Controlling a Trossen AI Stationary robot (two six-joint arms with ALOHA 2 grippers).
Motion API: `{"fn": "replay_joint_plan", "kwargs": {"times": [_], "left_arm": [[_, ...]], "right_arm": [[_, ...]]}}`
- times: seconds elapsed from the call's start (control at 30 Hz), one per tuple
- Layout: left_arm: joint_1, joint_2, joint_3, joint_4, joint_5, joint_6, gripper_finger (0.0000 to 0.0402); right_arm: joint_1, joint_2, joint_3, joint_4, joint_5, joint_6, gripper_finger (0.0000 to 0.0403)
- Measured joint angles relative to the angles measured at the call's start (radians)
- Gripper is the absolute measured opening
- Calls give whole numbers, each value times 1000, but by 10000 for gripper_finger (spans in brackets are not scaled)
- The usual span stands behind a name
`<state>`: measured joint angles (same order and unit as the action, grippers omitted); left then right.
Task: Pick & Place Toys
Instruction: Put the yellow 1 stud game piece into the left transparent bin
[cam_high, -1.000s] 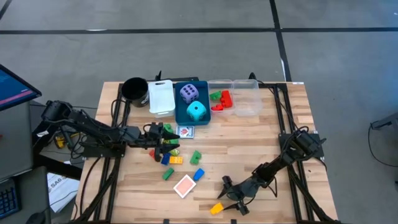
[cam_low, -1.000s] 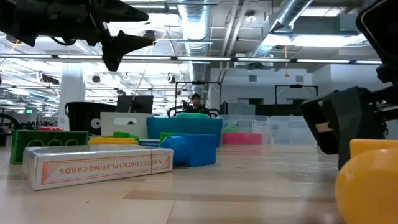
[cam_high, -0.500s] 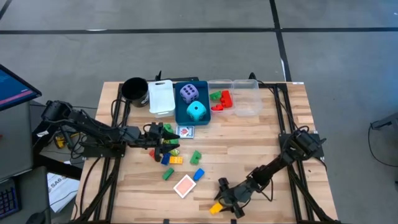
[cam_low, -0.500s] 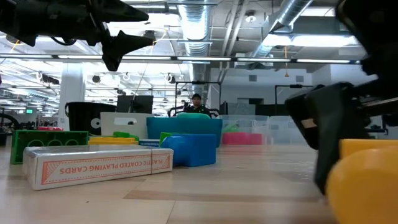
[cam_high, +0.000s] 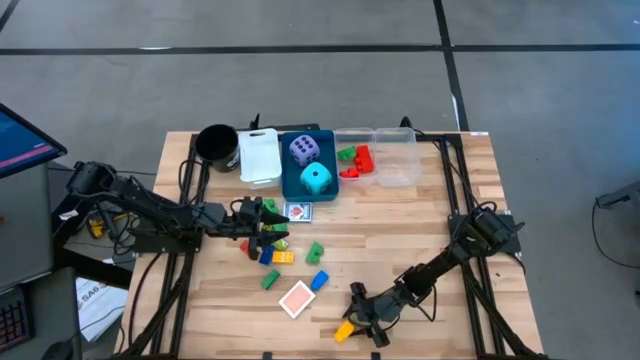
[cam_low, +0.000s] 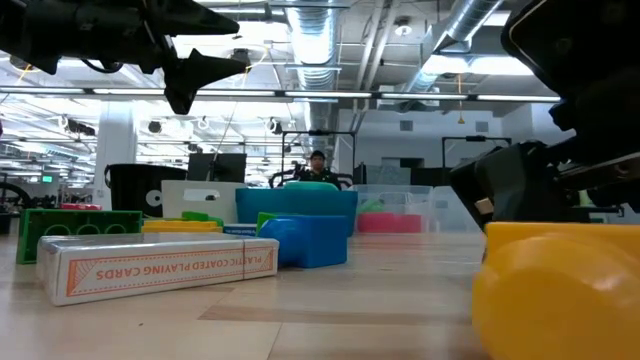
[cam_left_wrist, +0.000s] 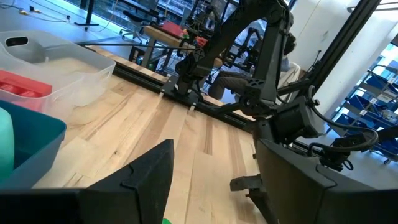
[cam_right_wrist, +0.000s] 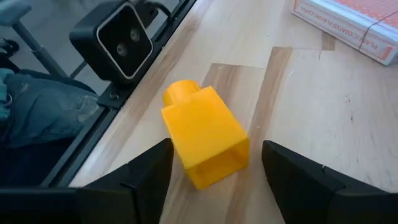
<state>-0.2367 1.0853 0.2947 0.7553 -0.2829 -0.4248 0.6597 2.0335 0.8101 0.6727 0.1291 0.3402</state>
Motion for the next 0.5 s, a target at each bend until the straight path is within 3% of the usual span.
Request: {"fn": "replay_joint_plan", "kwargs": {"times": [0.33,0.5], "left_arm": [[0,0,0,-28,0,0,223],[0,0,0,-31,0,0,223]], "right_arm": [[-15,0,0,16,0,12,103],[-15,0,0,20,1,11,70]]}}
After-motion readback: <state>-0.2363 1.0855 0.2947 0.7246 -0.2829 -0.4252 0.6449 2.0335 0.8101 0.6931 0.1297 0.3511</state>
